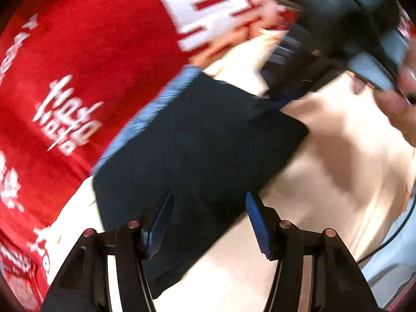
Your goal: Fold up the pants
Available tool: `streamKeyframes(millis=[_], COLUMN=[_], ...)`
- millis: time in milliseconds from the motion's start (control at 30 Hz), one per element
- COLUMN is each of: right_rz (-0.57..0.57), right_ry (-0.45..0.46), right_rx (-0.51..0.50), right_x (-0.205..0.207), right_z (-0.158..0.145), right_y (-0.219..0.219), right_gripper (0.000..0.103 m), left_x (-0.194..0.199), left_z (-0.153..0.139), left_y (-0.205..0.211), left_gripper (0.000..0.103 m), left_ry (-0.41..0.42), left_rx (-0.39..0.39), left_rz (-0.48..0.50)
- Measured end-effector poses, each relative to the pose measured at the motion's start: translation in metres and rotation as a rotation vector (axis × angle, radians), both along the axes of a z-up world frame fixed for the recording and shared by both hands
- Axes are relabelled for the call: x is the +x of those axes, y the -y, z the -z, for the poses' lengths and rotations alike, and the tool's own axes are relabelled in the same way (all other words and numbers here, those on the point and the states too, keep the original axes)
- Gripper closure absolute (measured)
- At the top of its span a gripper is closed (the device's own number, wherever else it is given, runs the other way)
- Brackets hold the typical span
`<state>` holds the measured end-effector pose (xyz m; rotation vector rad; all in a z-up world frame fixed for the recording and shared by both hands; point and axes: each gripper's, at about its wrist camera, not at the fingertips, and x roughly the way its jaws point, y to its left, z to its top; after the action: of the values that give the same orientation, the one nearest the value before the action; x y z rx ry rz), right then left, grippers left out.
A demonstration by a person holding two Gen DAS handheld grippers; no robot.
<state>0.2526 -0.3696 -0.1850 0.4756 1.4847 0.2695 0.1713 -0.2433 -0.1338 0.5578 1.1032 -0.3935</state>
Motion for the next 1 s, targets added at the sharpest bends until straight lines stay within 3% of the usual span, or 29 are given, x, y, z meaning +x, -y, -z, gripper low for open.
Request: streamKeyframes(millis=[67, 133, 233, 300, 367, 433, 567, 633, 700, 767, 867, 1000], right_rz=[0.013, 0.051, 0.090, 0.096, 0.078, 0.049, -0.022, -0.063, 0.022, 0.080, 0.142, 0.095], right_ry=[0.001, 0.015, 0.073, 0.121, 0.166, 0.193, 0.167, 0.085, 0.050, 0.036, 0.001, 0.036], right_rx=[-0.076, -0.159, -0.257, -0.249, -0.234, -0.216, -0.234, -0.286, -0.231, -0.192, -0.128, -0.195], right_x=[-0.008, -0.016, -0.025, -0.028, -0.028, -0.025, -0.019, -0.021, -0.027, -0.030, -0.035, -0.034], right_z=[-0.004, -0.012, -0.033, -0.046, -0.057, -0.061, -0.040, -0.009, 0.010, 0.015, 0.023, 0.017], right_y=[0.006, 0.009, 0.008, 0.005, -0.009, -0.021, -0.045, -0.051, -0.037, -0.025, -0.016, -0.026], right_gripper=[0.060, 0.060, 0.060, 0.059, 0.045, 0.043, 0.042, 0.042, 0.036, 0.023, 0.023, 0.022], left_x=[0.014, 0.025, 0.052, 0.064, 0.068, 0.072, 0.066, 0.064, 0.066, 0.065, 0.064, 0.065], left_z=[-0.010, -0.017, -0.007, 0.004, 0.012, 0.025, 0.049, 0.053, 0.058, 0.060, 0.062, 0.064], left_y=[-0.023, -0.042, -0.069, -0.079, -0.082, -0.083, -0.079, -0.078, -0.080, -0.082, -0.081, -0.081], left_gripper=[0.012, 0.012, 0.012, 0.012, 0.012, 0.012, 0.012, 0.007, 0.003, 0.003, 0.003, 0.003], left_ry=[0.031, 0.043, -0.012, -0.076, -0.120, -0.161, -0.193, -0.184, -0.207, -0.215, -0.209, -0.211], left_rx=[-0.013, -0.041, -0.029, -0.044, -0.070, -0.071, -0.037, -0.030, -0.031, -0.041, -0.036, -0.034], left_rz=[-0.089, -0.169, -0.271, -0.331, -0.372, -0.402, -0.435, -0.441, -0.453, -0.459, -0.444, -0.455])
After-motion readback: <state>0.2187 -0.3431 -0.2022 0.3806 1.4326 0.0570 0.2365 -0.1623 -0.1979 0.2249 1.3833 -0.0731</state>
